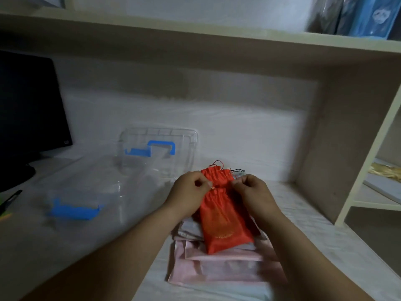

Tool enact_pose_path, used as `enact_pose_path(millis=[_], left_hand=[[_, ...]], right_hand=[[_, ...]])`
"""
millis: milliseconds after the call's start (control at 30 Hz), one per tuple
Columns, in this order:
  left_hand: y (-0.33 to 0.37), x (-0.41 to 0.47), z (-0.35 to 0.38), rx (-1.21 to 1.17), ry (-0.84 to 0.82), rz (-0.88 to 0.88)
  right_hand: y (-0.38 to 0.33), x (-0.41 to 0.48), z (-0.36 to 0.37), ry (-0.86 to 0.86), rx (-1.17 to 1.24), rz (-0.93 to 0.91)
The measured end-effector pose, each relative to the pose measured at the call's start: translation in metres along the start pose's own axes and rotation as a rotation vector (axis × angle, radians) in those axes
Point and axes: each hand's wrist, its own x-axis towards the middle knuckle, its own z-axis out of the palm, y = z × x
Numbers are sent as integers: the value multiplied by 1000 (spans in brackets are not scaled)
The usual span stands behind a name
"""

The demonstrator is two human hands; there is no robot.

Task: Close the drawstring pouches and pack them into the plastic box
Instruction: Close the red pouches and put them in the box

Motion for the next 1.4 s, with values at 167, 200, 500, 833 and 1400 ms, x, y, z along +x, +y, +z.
enact_pose_path(millis=[167, 200, 500, 833, 1400], left_hand=[[-7, -6, -4, -52, -167, 16], [-12, -9, -4, -55, -207, 26], [9, 4, -5, -128, -53, 244], [-19, 7, 14, -121, 27, 215], [-24, -6, -7, -165, -246, -15]], right_hand=[[1, 0, -7, -195, -220, 124], [1, -1, -8, -221, -198, 127], [-11, 13, -7, -387, 244, 230], [27, 15, 18, -341, 627, 256], [31, 14, 20, -56, 610, 122]])
